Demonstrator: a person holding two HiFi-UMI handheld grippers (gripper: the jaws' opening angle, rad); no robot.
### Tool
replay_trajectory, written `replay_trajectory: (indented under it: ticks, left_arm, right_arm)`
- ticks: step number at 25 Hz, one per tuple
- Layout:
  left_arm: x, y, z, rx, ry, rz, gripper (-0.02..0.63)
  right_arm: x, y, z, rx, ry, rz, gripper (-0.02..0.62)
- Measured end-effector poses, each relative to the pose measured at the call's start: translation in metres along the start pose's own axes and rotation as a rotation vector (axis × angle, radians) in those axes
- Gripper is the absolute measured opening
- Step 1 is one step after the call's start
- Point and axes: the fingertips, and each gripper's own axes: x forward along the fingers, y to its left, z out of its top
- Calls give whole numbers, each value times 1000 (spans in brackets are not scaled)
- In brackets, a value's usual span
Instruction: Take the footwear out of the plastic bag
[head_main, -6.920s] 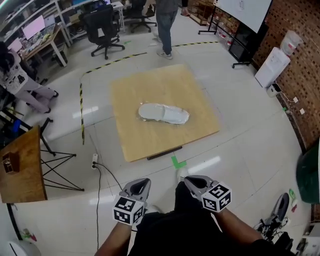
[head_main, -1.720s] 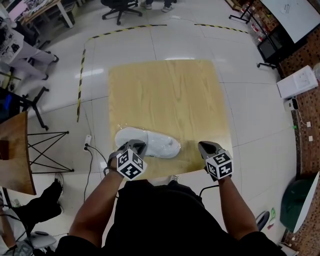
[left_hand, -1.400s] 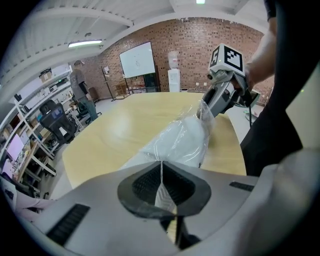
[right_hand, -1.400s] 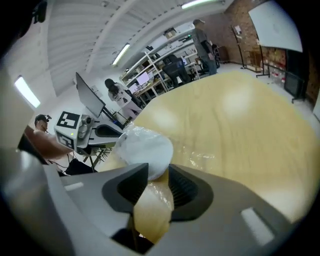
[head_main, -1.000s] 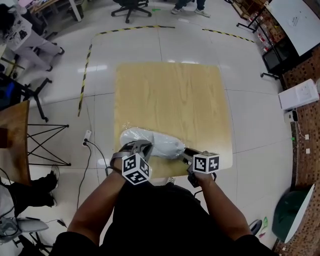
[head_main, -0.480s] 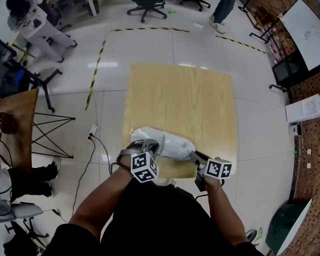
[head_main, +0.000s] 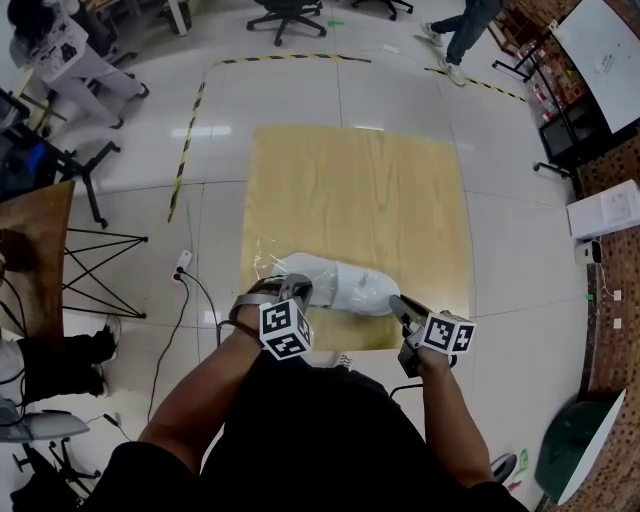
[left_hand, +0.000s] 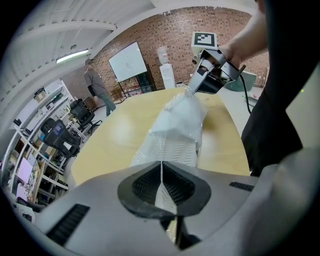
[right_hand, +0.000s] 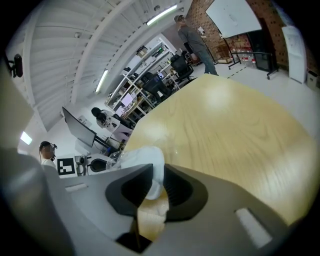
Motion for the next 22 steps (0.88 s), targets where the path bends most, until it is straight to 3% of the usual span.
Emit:
replay_trajectory:
  ticks: [11, 22]
  left_arm:
    - [-1, 2, -8, 24, 32, -1, 18]
    - [-2, 22, -38, -6, 95, 41, 18]
  right_arm:
    - [-25, -20, 7, 14, -32, -35, 64]
    - [-44, -45, 11, 30, -55, -91, 63]
